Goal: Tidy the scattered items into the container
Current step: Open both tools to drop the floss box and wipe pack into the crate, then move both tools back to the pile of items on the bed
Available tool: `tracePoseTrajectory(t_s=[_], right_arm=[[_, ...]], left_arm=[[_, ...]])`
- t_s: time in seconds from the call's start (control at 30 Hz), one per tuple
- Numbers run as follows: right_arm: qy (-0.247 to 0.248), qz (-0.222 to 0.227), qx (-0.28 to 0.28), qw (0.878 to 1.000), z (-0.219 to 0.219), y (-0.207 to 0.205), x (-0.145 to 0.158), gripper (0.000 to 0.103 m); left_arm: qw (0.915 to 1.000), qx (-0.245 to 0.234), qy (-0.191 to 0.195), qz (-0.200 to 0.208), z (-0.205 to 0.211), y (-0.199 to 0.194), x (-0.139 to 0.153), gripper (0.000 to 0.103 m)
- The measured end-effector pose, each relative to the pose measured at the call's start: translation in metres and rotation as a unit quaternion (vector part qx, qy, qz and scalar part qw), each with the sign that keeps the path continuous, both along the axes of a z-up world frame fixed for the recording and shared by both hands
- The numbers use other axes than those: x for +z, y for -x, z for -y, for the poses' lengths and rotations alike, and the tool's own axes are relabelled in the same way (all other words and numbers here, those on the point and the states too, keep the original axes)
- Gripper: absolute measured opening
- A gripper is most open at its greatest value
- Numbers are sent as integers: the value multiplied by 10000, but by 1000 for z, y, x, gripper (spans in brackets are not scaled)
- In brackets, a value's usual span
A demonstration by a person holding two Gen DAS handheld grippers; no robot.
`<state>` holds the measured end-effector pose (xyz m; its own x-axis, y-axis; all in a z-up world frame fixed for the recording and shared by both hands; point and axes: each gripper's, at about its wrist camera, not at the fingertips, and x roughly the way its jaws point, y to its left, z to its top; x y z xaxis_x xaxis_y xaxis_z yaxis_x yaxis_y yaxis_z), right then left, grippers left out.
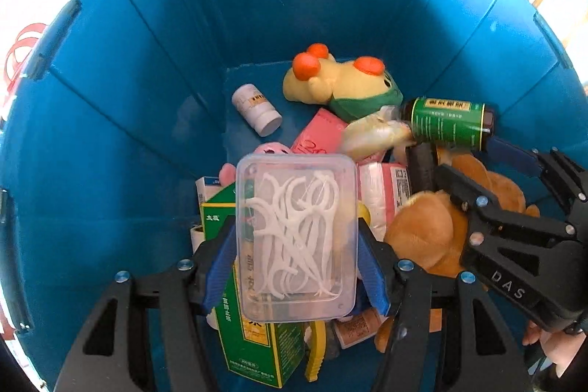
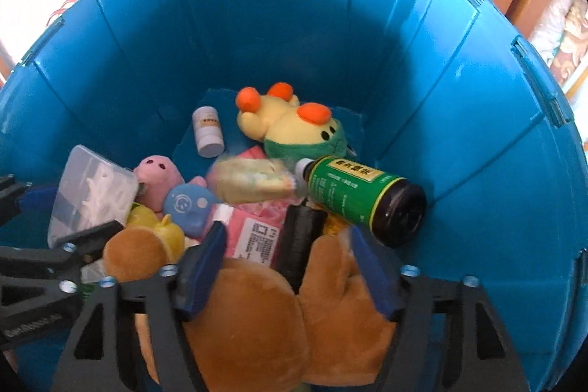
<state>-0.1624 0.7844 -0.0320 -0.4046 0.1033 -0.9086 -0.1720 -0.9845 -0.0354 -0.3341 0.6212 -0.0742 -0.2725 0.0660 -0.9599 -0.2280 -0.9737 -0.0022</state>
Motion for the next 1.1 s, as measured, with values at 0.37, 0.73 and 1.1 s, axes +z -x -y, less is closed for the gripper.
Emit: tracePoseTrajectory(t_s=[0.37, 0.73, 1.1], right_arm=[[82, 9, -38, 10000, -2, 3, 3, 102], [576, -688, 188, 9958, 6, -7, 42, 103], [636, -1393, 921, 9839, 42, -35, 80, 103]], left_arm=[[9956, 146, -323, -866, 16, -4, 37, 60], [9926, 344, -49, -1164, 28, -14, 47, 60], [9888, 329, -161, -1448, 46, -99, 75, 60]])
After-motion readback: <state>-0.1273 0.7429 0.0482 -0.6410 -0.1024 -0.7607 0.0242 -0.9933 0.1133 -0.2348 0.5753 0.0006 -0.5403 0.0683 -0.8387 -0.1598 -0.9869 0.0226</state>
